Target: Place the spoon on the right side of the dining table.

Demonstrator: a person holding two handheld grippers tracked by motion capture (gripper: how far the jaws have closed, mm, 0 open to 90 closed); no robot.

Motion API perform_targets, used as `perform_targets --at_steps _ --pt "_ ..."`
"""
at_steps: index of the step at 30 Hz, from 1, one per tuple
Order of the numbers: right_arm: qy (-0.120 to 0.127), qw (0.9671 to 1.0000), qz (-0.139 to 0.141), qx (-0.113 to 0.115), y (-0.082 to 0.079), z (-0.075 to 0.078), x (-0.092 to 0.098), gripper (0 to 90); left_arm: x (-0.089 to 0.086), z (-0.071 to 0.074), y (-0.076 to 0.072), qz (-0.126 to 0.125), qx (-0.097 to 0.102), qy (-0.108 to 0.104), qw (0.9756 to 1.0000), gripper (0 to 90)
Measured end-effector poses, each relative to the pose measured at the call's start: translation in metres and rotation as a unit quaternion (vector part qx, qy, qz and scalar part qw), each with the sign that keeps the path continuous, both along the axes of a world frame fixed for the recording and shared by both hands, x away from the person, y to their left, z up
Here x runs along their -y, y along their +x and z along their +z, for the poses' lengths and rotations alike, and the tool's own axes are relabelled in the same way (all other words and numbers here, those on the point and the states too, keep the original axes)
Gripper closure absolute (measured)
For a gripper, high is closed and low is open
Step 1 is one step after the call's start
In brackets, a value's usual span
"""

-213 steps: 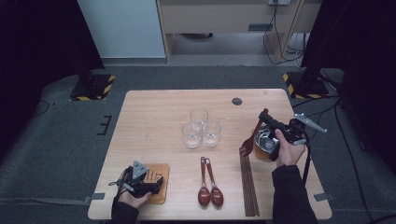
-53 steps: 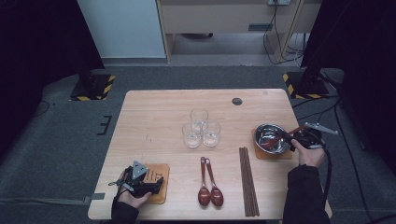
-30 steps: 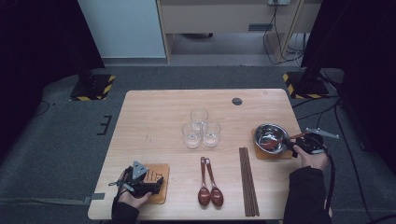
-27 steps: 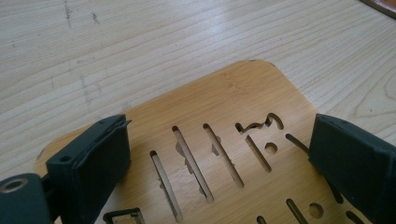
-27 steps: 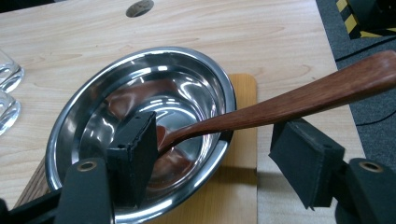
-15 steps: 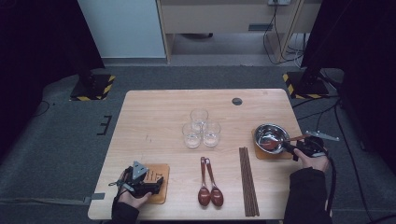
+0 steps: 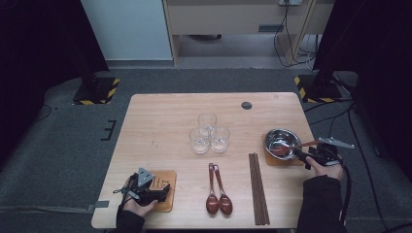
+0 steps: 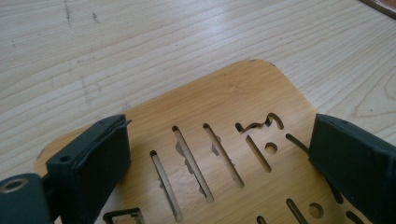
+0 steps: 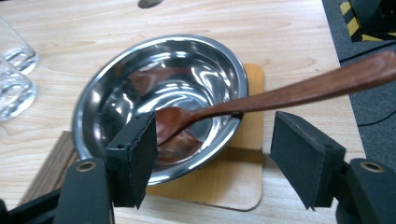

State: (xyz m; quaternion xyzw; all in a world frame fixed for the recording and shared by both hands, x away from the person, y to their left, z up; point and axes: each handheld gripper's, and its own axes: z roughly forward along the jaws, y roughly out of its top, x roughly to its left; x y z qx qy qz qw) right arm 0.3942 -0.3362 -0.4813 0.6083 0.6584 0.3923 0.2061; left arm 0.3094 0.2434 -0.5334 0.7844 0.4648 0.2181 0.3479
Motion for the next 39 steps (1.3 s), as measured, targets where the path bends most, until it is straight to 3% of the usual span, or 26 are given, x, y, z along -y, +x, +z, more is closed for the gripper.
perform_targets --at_steps 13,31,39 --pt "0.004 0.9992 0.027 0.029 0.005 0.015 -0.006 33.8 0.000 0.000 0.000 0.000 0.000 0.000 1.0000 4.6" --pt "-0.032 0.9990 0.021 0.021 0.029 0.006 -0.005 35.2 0.000 0.000 0.000 0.000 0.000 0.000 1.0000 4.6" --pt "-0.029 0.9992 0.023 0.013 0.033 0.004 -0.004 35.0 0.000 0.000 0.000 0.000 0.000 0.000 1.0000 4.6"
